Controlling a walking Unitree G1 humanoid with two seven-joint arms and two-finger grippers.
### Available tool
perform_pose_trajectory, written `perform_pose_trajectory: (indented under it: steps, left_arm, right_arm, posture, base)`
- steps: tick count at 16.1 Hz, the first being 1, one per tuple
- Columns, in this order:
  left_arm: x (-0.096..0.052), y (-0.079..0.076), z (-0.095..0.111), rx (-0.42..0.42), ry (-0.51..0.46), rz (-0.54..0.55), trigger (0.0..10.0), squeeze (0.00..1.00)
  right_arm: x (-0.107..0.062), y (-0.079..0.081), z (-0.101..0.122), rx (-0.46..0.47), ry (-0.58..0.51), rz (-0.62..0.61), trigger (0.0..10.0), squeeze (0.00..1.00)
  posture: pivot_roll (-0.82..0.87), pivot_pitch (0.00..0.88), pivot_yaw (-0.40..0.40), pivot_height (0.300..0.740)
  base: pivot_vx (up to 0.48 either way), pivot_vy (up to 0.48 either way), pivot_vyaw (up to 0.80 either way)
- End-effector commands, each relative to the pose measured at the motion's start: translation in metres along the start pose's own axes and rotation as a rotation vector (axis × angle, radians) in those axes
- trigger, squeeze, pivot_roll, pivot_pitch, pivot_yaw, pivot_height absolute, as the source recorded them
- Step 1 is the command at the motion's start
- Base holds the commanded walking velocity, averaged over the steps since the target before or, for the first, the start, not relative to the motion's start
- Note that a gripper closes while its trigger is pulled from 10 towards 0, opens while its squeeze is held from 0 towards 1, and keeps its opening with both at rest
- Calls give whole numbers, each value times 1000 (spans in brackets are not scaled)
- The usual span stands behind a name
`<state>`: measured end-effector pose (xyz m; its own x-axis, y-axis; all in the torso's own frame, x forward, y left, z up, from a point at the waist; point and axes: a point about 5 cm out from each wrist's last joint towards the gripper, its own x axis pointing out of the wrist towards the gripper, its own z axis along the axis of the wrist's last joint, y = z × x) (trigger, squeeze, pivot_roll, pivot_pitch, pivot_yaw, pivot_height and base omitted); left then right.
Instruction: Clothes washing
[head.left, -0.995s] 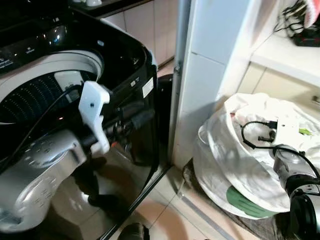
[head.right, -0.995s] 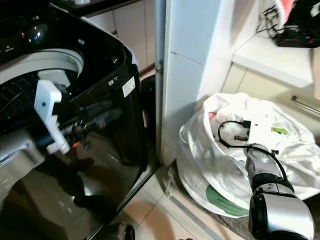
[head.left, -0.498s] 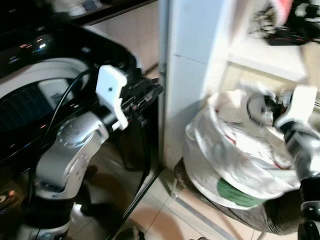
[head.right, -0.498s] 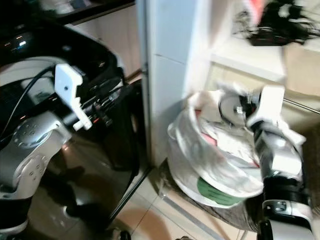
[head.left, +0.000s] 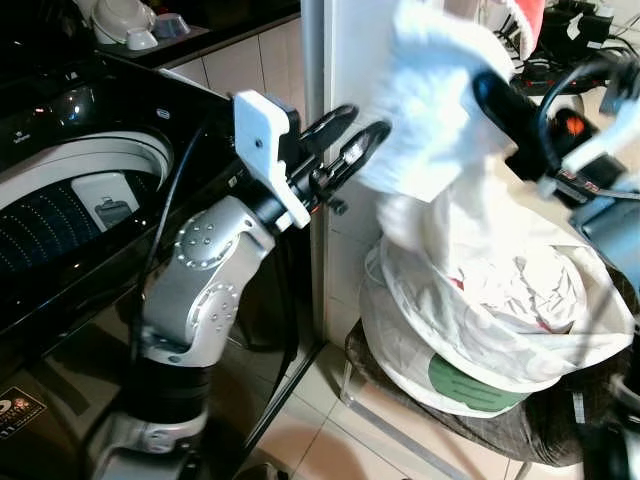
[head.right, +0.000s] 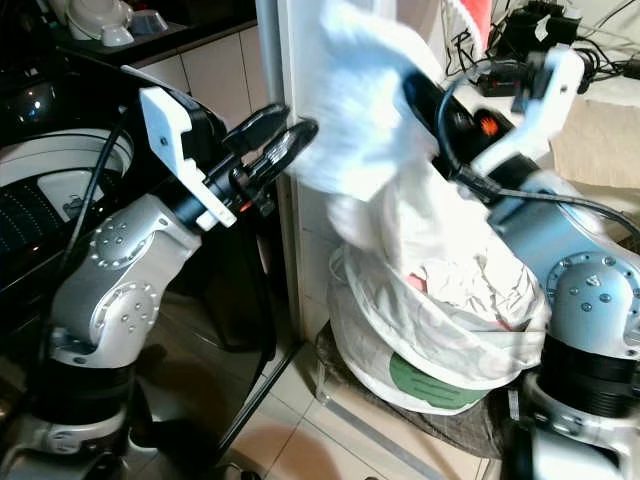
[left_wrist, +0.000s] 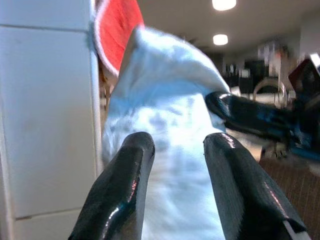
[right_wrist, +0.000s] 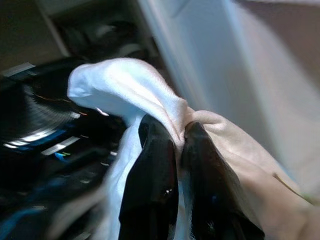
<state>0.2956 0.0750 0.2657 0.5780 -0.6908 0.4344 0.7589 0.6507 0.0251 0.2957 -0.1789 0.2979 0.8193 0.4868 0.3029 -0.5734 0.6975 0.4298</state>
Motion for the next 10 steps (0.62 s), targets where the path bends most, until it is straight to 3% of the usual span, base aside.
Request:
perform_pose_trajectory:
  steps: [1, 4, 5, 6, 10]
  left_arm:
    - [2, 3, 4, -10, -32, 9, 10000, 1000]
    - [4, -9, -1, -83, -67, -57, 10000, 1000]
    - [5, -13, -1, -127, -90, -77, 10000, 557]
    - [6, -16, 0, -181, -116, -86, 10000, 24]
    - [8, -32, -8, -193, -101, -166, 10000, 0]
  right_arm:
    - [4, 12, 6, 47, -24, 48, 0, 0]
    - [17, 33, 2, 139, -13, 128, 0, 0]
    - [19, 39, 1, 158, 8, 151, 0, 0]
    - [21, 44, -1, 184, 27, 168, 0, 0]
    - [23, 49, -7, 237, 57, 176, 0, 0]
  posture:
    - [-93, 0, 36, 740]
    - [-95, 0, 18, 740]
    - [-94, 0, 15, 740]
    - [-94, 0, 9, 740]
    - [-97, 0, -2, 740]
  base:
    - [0, 0, 0]
    - [0, 0, 0]
    - [0, 0, 0]
    - [0, 0, 0]
    - [0, 0, 0]
